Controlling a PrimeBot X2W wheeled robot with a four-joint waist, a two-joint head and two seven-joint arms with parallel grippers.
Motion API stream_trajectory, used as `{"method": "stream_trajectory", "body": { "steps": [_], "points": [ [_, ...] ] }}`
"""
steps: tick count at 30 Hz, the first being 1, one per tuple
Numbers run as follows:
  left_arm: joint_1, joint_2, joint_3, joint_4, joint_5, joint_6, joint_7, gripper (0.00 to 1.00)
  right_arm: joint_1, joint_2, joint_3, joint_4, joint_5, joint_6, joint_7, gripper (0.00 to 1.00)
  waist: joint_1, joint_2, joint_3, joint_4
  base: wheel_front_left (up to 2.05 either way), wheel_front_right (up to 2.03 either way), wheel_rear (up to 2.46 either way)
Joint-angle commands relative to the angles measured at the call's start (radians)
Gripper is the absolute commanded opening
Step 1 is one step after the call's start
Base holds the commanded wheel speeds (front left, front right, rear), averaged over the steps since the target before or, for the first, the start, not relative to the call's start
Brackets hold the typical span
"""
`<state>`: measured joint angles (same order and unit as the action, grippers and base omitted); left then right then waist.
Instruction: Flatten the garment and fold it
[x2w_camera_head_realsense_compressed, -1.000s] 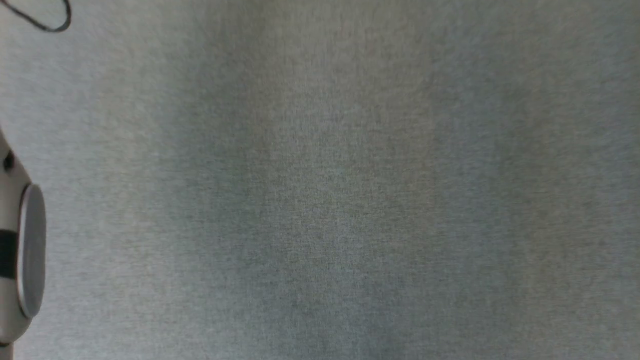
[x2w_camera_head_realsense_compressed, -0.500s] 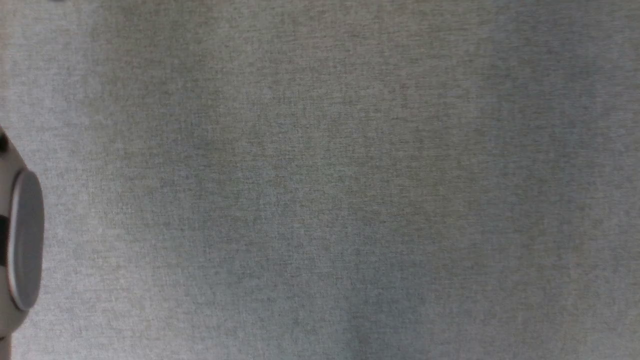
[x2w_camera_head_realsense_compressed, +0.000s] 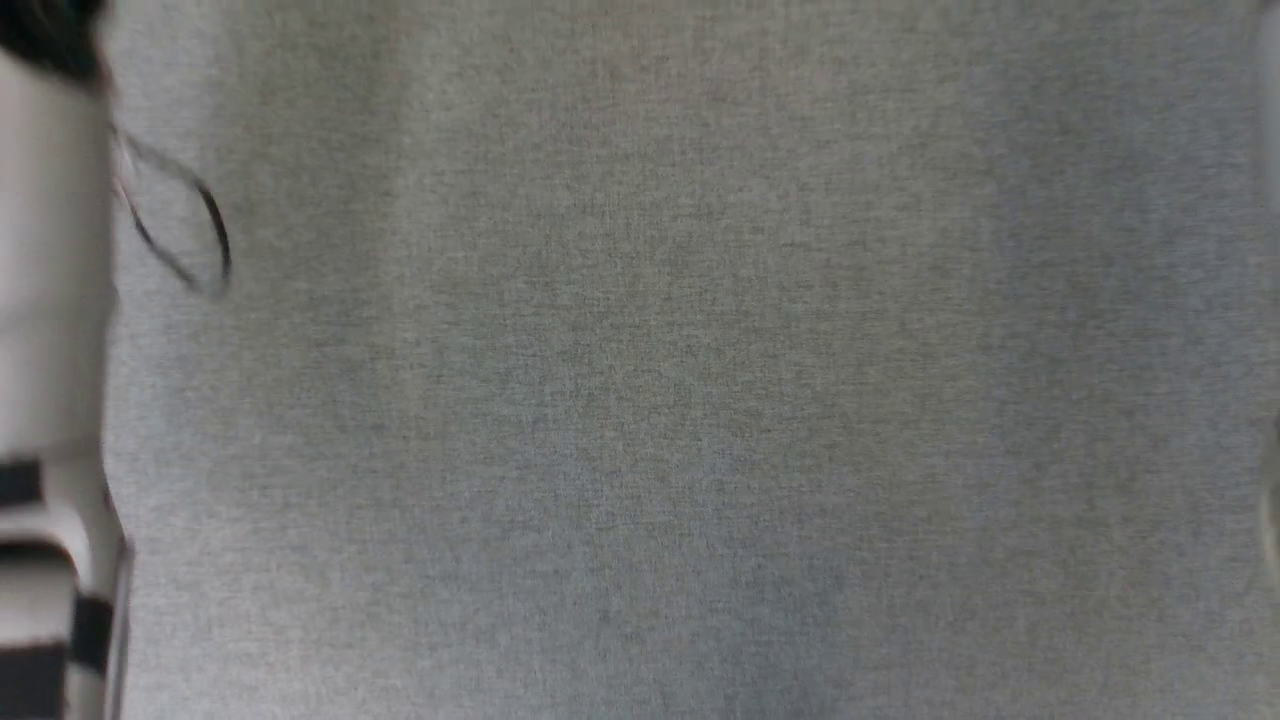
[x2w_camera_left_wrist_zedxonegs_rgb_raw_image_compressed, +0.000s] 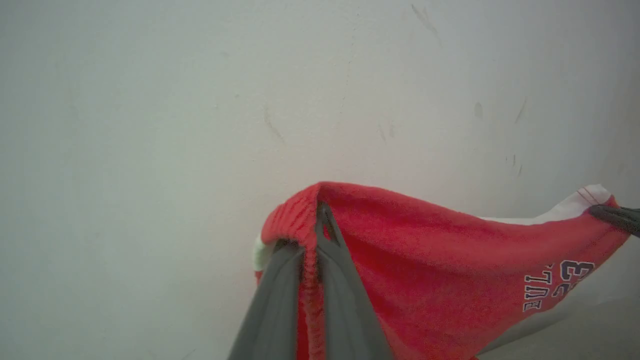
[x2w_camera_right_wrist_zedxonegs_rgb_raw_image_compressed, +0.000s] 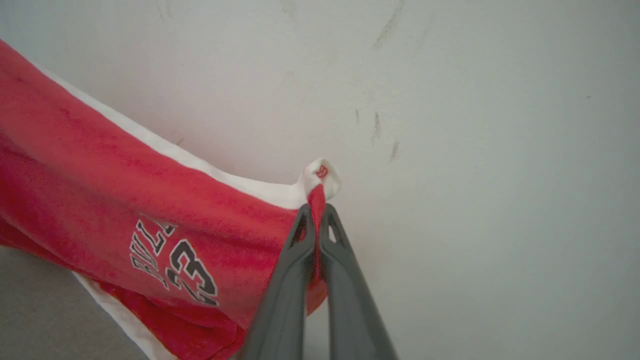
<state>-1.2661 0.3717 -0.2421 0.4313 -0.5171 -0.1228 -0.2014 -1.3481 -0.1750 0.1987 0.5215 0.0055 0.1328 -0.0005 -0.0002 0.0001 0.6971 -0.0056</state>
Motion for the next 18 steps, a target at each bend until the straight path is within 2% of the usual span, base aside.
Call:
{"method": "stream_trajectory", "body": {
  "steps": [1, 7, 11, 18],
  "points": [
    [0.072, 0.014, -0.015, -0.039, -0.016, -0.007, 0.001, 0.0, 0.084, -0.008, 0.002, -0.06, 0.03, -0.002, 0.013, 0.0, 0.0002, -0.0001, -0.058, 0.0, 0.0, 0.0, 0.0],
    [0.355, 0.052, -0.04, -0.239, -0.052, -0.007, -0.019, 0.0, 0.369, -0.037, -0.01, -0.316, 0.1, -0.002, 0.072, 0.0, 0.0002, -0.0001, -0.111, -0.008, 0.0, 0.0, 0.0],
    [0.556, 0.069, -0.064, -0.379, -0.039, -0.001, -0.038, 0.0, 0.545, -0.036, -0.033, -0.461, 0.119, -0.002, 0.103, 0.0, 0.0002, -0.0001, -0.145, -0.01, 0.0, 0.0, 0.0],
    [0.816, 0.056, -0.134, -0.485, -0.005, 0.019, -0.051, 0.0, 0.836, 0.007, -0.096, -0.604, 0.154, -0.002, 0.128, 0.0, 0.0002, -0.0001, -0.23, 0.003, 0.0, 0.0, 0.0]
  ]
}}
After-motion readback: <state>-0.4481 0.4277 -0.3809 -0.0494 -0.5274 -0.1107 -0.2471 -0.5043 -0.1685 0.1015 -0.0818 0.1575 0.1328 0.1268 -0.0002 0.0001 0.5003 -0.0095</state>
